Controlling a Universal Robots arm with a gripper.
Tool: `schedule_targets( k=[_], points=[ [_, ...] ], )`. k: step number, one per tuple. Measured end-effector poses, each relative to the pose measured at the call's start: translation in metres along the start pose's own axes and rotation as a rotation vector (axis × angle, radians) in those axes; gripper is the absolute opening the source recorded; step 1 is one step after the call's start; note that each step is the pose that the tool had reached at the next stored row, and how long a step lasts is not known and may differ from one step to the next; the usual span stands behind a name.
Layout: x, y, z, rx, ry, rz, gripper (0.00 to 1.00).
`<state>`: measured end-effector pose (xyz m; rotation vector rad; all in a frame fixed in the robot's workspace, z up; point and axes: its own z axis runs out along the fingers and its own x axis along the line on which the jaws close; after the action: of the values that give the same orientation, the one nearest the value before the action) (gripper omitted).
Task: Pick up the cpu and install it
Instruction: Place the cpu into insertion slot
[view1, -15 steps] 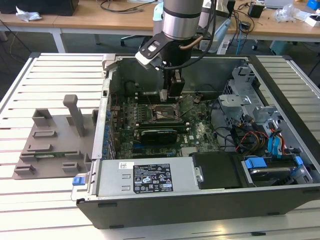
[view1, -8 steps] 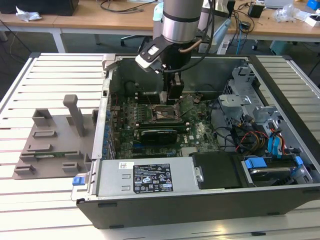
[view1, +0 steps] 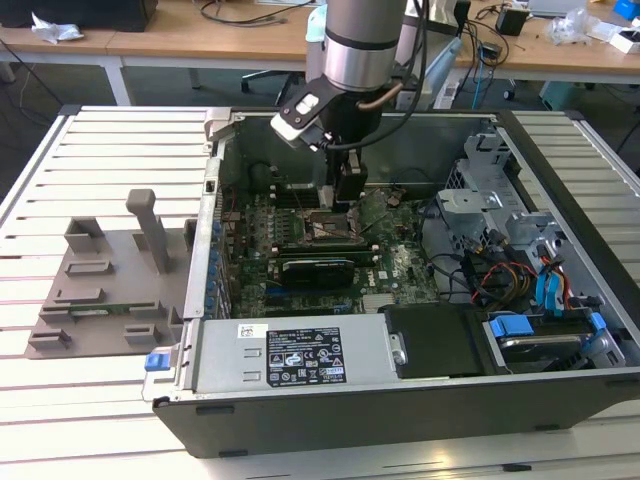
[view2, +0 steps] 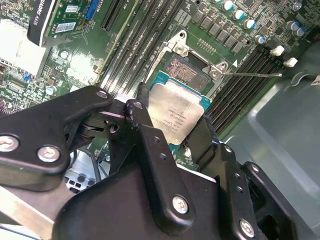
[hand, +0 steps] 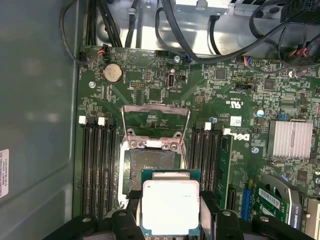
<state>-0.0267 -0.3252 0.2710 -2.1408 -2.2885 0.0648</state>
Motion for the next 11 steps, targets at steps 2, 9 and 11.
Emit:
schedule_targets(
  k=[2,9,11],
  points=[
    [0.0014,0.0001,0.001,-0.0001,0.0001,0.0,0.55],
    [0.0111,0.001,0.0059,0.0,0.0001,0.003,0.55],
    [0.0112,0.001,0.0071,0.0,0.0003,0.005,0.55]
  ],
)
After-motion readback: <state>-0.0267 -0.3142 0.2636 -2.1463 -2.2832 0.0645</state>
